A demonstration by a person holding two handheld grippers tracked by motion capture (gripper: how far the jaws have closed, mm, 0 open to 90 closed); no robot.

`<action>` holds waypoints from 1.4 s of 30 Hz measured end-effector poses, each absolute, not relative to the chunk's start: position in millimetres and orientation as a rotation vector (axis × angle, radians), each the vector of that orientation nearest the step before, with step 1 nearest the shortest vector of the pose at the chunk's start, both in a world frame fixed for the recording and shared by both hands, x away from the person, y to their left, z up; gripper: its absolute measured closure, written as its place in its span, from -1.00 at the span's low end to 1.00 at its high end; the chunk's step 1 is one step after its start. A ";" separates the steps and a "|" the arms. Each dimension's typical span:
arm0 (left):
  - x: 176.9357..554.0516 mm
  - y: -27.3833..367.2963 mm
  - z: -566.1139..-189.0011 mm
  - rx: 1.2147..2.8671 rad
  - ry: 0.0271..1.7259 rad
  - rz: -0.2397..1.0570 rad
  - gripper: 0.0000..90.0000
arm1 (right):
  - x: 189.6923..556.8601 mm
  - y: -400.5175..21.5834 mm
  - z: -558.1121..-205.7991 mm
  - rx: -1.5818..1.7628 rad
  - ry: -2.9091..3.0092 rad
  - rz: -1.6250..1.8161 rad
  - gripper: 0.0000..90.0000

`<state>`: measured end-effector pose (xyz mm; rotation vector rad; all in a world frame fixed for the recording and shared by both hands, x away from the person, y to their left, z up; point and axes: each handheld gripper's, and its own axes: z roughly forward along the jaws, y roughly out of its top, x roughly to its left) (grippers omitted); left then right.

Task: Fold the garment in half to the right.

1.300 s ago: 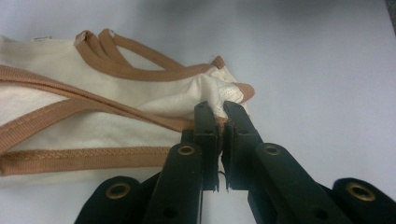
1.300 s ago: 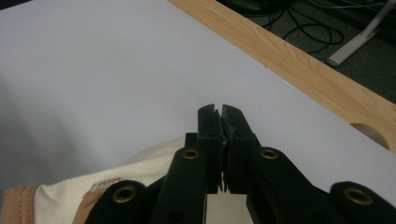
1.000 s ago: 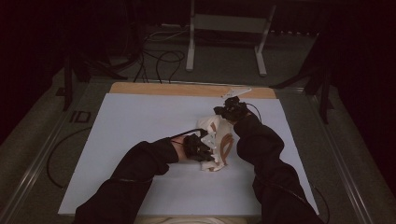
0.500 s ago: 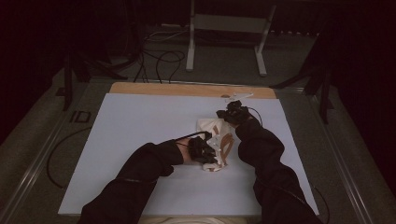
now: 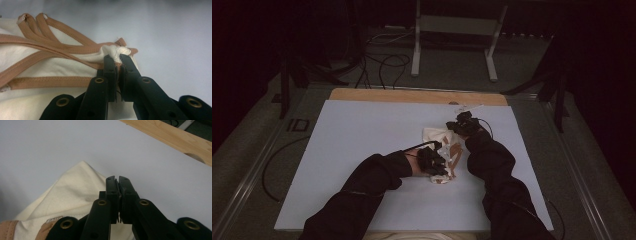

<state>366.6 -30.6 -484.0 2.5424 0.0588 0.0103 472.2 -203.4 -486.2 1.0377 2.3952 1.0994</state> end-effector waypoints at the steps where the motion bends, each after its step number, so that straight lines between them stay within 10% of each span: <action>1: 366.6 -30.6 -484.0 2.542 0.059 0.010 0.89 | 472.2 -203.4 -486.2 1.038 2.395 1.099 0.95; 12: 368.0 -33.1 -487.2 2.520 0.099 -0.036 0.53 | 477.7 -207.7 -495.2 1.082 2.410 1.088 0.87; 25: 362.7 -24.0 -466.3 2.448 0.116 -0.029 -0.17 | 480.3 -210.5 -482.5 1.131 2.398 1.108 0.13; 34: 362.5 -9.7 -453.7 2.387 0.172 -0.035 -0.85 | 473.8 -209.2 -472.1 1.126 2.415 1.112 0.06; 42: 363.0 13.1 -455.7 2.372 0.259 -0.026 -0.96 | 460.4 -204.2 -475.2 1.106 2.452 1.111 0.08</action>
